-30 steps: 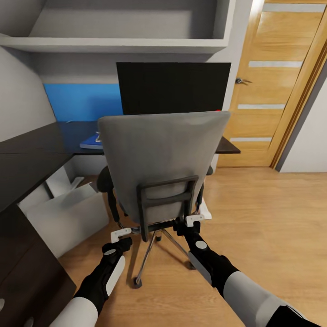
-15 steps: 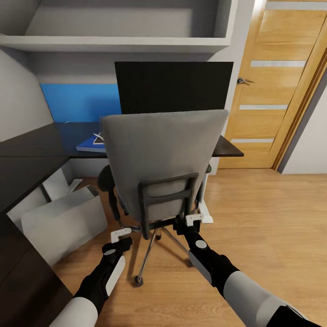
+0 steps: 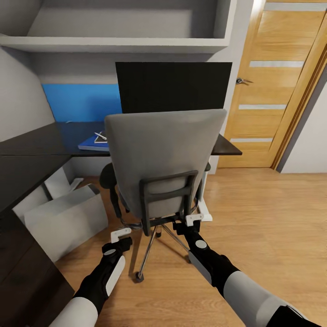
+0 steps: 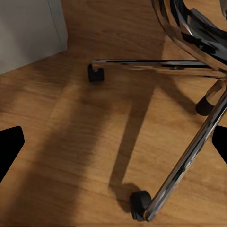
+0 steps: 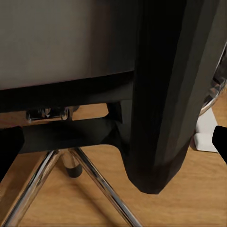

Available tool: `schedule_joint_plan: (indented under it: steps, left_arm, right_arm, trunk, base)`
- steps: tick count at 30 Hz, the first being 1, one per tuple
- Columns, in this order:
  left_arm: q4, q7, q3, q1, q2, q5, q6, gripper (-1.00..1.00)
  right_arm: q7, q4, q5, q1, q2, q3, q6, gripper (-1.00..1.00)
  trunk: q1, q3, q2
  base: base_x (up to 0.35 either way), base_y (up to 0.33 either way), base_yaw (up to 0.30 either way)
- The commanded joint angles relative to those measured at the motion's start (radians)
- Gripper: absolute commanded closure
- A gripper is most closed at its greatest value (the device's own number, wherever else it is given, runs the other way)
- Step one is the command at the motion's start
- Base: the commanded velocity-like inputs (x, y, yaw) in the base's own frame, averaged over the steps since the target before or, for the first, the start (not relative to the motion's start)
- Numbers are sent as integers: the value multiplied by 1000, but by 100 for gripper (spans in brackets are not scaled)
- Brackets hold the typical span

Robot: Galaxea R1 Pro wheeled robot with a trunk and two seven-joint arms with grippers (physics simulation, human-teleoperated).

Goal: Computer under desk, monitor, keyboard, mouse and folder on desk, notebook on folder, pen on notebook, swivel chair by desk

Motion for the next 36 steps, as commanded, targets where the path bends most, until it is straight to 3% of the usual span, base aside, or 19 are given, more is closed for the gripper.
schedule_joint_plan:
  steps: [1,25,36]
  left_arm:
    - [-2,8,-4,0,1,8,4,-100]
    - [13,9,-3,0,1,9,5,-100]
    - [24,9,-2,0,2,10,3,-100]
  right_arm:
    - [-7,1,-11,-1,-1,8,-6,-100]
    - [0,28,-11,-1,-2,8,-6,-100]
    - [3,55,-10,-1,-3,7,-7,-100]
  trunk:
    - [0,-1,0]
    - [0,-1,0]
    - [-5,42,2]
  base:
    - [-97,0,0]
    - [-309,0,0]
    - [-331,0,0]
